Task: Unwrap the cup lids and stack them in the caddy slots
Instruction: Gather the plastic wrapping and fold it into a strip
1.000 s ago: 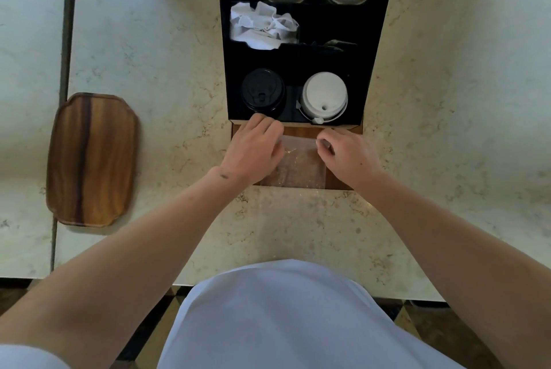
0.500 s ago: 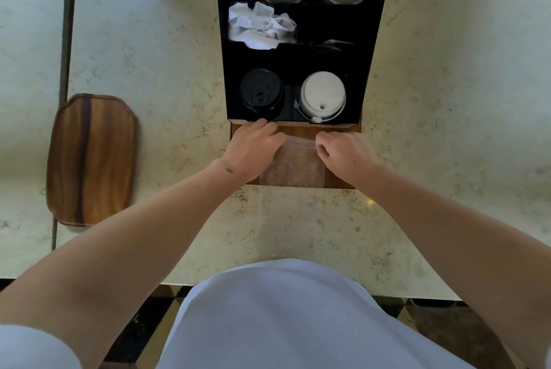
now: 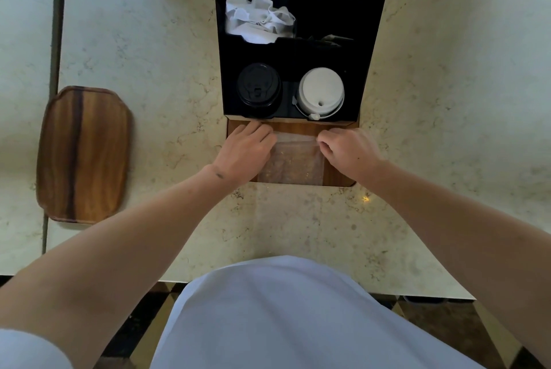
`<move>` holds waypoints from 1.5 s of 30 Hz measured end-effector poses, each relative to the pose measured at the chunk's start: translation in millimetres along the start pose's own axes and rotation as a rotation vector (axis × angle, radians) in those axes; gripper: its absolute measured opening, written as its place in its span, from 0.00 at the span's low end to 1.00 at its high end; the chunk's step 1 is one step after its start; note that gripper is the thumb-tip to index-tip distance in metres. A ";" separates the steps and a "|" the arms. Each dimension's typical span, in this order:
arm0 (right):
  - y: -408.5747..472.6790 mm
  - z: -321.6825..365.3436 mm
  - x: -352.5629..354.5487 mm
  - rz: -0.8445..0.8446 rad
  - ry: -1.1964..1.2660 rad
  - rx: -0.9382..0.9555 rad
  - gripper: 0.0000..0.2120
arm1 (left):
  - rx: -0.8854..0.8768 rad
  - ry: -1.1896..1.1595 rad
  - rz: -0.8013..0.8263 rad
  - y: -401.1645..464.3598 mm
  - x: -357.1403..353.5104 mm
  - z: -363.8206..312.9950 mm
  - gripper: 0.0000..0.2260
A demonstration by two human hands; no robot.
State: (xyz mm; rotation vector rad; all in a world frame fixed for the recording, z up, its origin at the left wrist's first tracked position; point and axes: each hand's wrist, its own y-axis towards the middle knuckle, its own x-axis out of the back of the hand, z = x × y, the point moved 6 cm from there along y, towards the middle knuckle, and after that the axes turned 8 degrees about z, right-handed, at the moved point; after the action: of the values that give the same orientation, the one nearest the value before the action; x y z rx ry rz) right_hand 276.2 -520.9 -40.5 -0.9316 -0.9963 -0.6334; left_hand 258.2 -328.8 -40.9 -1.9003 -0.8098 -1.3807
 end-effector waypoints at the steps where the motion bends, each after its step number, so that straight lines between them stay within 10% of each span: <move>1: 0.2 -0.5 0.5 -0.007 0.004 -0.008 0.10 | 0.009 -0.008 -0.011 -0.2 0.4 0.3 0.06; 20: -12.5 -4.3 -21.4 0.155 -0.193 -0.090 0.25 | 0.168 0.001 0.146 -23.3 -32.6 -3.5 0.26; 29: -9.2 -7.8 -17.3 -0.168 0.295 -0.228 0.17 | 0.395 -0.233 -0.117 -9.4 -8.6 9.4 0.10; 45: -7.7 -26.7 -40.9 -0.036 0.632 -0.362 0.13 | 0.673 -0.751 0.004 -4.1 -26.3 33.3 0.04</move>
State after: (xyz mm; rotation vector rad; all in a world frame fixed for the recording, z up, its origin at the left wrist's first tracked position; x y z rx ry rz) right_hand 263.8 -546.6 -80.9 -0.9376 -0.3364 -1.0801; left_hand 267.0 -302.8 -73.5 -1.8150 -1.3987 -0.2526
